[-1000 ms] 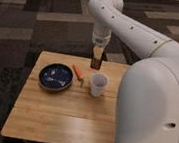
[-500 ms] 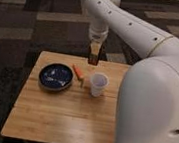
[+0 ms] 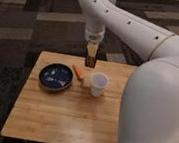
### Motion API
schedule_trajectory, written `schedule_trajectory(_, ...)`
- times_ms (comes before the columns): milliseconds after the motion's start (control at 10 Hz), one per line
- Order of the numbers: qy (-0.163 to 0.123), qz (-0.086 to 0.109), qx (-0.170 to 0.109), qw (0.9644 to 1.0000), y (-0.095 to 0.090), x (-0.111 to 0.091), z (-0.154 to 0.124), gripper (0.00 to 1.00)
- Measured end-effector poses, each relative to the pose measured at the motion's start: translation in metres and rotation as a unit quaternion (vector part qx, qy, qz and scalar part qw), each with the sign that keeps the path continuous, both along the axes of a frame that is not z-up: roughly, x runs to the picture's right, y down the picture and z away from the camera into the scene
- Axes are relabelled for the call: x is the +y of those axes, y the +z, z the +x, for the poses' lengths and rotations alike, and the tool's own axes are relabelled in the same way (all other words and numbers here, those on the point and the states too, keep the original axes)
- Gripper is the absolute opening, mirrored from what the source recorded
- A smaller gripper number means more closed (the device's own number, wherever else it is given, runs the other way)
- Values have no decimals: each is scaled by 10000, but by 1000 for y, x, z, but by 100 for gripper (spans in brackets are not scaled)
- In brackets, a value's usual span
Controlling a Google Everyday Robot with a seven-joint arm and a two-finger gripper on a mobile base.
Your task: Place the eraser in the ceramic cup
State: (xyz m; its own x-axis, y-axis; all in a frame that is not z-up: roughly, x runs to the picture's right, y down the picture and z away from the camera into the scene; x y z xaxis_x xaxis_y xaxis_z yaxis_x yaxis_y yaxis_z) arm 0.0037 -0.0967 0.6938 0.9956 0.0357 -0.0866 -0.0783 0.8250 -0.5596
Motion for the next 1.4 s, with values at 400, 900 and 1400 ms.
schedule_trajectory(400,-98,12,86,9999,-12,13,11,0)
schedule_trajectory(900,36,65,89,9999,-8,28,30,0)
schedule_trajectory(1400,129,-59,52,9999,-7,46,36,0)
